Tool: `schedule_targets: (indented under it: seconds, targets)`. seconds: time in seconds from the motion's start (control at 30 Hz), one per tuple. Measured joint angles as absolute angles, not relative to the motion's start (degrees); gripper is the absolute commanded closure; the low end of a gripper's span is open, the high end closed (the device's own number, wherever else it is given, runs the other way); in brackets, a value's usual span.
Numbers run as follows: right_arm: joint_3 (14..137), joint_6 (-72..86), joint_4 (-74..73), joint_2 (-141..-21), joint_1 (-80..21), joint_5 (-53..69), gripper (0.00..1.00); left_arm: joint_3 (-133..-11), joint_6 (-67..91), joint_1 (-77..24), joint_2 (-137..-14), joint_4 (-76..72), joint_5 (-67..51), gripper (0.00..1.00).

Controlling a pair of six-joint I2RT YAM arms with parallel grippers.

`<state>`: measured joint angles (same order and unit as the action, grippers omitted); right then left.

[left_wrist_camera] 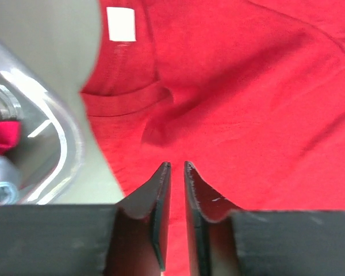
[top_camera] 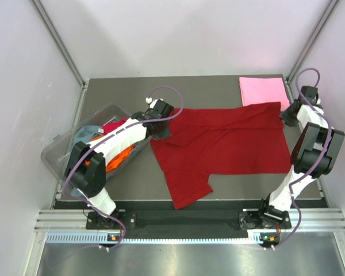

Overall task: Fold and stack the t-shirts
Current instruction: Fold the tshirt

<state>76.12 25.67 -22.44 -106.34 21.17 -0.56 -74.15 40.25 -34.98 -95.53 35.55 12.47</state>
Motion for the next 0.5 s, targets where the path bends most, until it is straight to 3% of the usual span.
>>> schedule_targets:
  seconds: [0.1,0.2,0.5]
  targets:
    - [80.6,27.7,-28.8,-106.6,21.2,-4.0,0.64,-75.7,38.6,-35.0,-95.5,37.7,14.7,0.69]
    - [81.9,30.1,-33.4,-105.5,21.2,-7.2,0.62,-76.9,36.2,-35.0,-94.4,37.9,16.3,0.69]
    - [68.7,36.2,-44.4,-91.4,21.7,-12.4,0.62,-74.1,31.1,-35.0,-83.3,36.0,9.8,0.69]
